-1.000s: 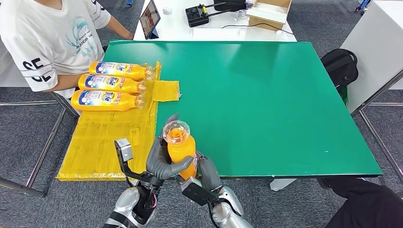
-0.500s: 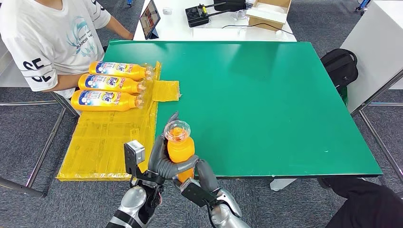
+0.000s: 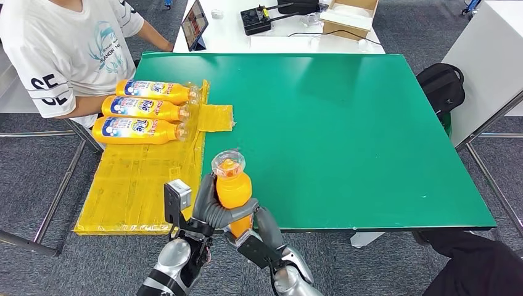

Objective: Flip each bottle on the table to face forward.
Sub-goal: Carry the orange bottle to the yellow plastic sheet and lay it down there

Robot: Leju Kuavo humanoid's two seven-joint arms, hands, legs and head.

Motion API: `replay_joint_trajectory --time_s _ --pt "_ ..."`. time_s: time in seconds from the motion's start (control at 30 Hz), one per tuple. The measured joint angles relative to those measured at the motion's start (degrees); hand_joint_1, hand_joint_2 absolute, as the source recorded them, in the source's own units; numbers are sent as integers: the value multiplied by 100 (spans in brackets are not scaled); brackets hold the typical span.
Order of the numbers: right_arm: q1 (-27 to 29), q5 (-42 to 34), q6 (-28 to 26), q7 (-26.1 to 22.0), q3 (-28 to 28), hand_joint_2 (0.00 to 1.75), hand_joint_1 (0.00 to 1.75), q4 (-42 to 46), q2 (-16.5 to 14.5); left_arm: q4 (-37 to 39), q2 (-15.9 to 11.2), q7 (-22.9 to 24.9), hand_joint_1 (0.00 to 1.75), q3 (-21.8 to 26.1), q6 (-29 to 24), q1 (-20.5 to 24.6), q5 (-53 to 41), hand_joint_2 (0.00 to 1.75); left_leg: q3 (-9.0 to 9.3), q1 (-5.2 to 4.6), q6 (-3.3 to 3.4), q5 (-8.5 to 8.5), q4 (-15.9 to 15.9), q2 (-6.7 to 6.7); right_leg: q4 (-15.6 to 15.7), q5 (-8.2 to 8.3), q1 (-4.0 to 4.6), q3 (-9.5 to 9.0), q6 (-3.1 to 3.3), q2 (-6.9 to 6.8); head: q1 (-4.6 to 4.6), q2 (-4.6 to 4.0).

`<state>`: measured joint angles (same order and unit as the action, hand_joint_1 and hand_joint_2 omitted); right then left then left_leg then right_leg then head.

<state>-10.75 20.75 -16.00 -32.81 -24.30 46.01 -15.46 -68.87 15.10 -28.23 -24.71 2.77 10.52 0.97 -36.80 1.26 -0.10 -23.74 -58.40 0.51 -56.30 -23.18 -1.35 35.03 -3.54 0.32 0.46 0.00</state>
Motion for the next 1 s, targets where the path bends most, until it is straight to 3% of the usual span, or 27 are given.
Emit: replay_joint_trajectory --time_s 0.17,0.33,0.77,0.8,0.83,0.9,0.93,0.97,1.0 --pt "49 3 -91 0 2 175 175 109 43 121 0 143 140 54 323 84 210 175 0 0 0 0 0 0 0 0 0 -1 0 0 -1 0" --pt "78 15 -147 0 2 175 175 175 55 181 0 151 175 58 399 130 253 175 -1 0 0 0 0 1 0 0 0 -1 0 0 0 0" --pt "122 341 -771 -14 2 175 175 325 102 399 -63 307 175 129 1210 312 873 175 -2 0 0 0 0 2 -1 0 0 -1 0 -1 0 0" --pt "123 354 -830 -19 2 175 148 325 102 403 -64 304 175 131 1179 316 859 175 -2 0 0 0 0 2 -1 0 0 -1 0 -1 0 0" --pt "123 364 -885 -23 2 175 104 325 102 405 -66 297 175 130 1135 321 839 175 -3 0 0 0 0 2 -1 0 0 -1 0 -1 0 0" --pt "122 417 -990 -35 0 87 17 333 101 407 -65 275 175 126 1013 331 765 175 -3 0 0 0 0 2 -1 0 0 -1 0 -1 0 0" --pt "122 466 -1045 -44 -8 44 0 351 100 408 -64 263 175 121 918 333 705 175 -3 0 0 0 0 2 -1 0 0 -1 0 0 0 0" --pt "120 520 -1098 -49 -21 0 0 383 99 408 -63 247 175 116 789 329 615 175 -3 0 0 0 0 1 -1 0 0 -1 0 0 0 0" --pt "116 566 -1148 -47 -34 0 0 425 97 404 -62 219 175 111 634 318 503 175 -3 0 0 0 0 1 -1 0 0 0 0 0 -1 0"
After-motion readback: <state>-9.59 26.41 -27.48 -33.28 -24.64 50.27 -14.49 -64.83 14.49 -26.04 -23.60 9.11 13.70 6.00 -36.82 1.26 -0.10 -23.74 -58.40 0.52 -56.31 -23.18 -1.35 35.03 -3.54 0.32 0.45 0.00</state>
